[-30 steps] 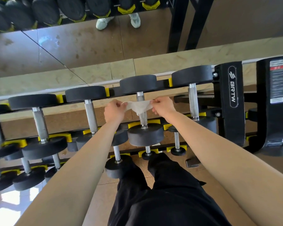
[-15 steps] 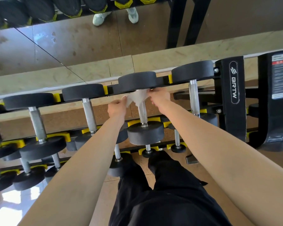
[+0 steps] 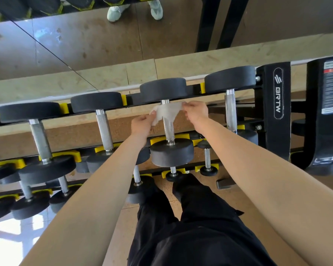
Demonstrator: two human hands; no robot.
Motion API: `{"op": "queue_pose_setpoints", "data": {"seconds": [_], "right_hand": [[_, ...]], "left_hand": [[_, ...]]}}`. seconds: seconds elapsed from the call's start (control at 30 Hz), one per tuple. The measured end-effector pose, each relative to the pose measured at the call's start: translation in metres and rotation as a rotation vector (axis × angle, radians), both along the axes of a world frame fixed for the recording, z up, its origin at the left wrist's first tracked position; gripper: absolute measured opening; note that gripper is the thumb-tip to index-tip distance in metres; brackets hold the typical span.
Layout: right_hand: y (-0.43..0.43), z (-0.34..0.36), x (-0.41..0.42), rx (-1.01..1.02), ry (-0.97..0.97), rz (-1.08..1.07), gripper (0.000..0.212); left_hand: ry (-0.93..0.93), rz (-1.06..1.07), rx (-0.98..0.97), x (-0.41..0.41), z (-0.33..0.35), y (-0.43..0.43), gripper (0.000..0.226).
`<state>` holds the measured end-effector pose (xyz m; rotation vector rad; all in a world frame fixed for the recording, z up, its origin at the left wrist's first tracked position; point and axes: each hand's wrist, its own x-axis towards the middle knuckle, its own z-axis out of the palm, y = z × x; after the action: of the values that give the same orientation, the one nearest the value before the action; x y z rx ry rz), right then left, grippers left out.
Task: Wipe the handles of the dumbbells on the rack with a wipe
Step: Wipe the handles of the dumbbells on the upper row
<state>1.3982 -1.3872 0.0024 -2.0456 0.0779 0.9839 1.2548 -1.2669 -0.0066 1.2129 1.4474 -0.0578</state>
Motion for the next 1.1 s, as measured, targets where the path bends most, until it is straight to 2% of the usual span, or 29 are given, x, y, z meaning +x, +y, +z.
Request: {"op": "queue_pose_setpoints", "data": {"seconds": [0.1,0.23,0.3,0.47,0.53,0.67,0.8,0.87,1.0,1.1], "right_hand": [[-0.014,-0.008,0.001,-0.093,0.011,-0.022,0.025],[-0.017,0.002,-0.018,0.021,0.064,0.236,0.026],[-0.025,0.008,-0.020,0.016,0.028,0.355,0.027],[-0.056,0.001,0.001,-0.196,-0.100,0.232,0.027],[-0.054,0.001,0.001,-0.270,-0.205,0.400,0.029],[-0.043,0.006,-0.009,-0.334,-0.210,0.876,0.034],[-0.060,0.006,0.008,-0.625,-0.307,0.940,0.033],[-0.064,0.006,0.009,-0.682,-0.298,0.968,0.038],[-0.047,0.008,-0.015,-0.458,-0.257,0.979,0.030],[-0.044,0.009,-0.019,-0.441,-0.254,0.948,0.027]], "left_hand": [[-0.079,-0.127,0.042,-0.001,0.005,-0.007,0.030],[0.174,-0.183,0.148,-0.030,0.005,0.009,0.030],[0.215,-0.213,0.144,-0.042,0.003,0.012,0.030],[0.029,-0.486,0.100,-0.029,0.011,-0.002,0.031],[0.092,-0.539,0.150,-0.032,0.013,0.000,0.033],[0.353,-0.673,0.257,-0.054,0.011,0.013,0.029],[0.248,-0.915,0.193,-0.041,0.015,0.004,0.021],[0.256,-0.934,0.207,-0.038,0.016,0.001,0.019],[0.502,-0.815,0.370,-0.055,0.011,0.007,0.022],[0.459,-0.758,0.414,-0.055,0.011,0.007,0.018]]}}
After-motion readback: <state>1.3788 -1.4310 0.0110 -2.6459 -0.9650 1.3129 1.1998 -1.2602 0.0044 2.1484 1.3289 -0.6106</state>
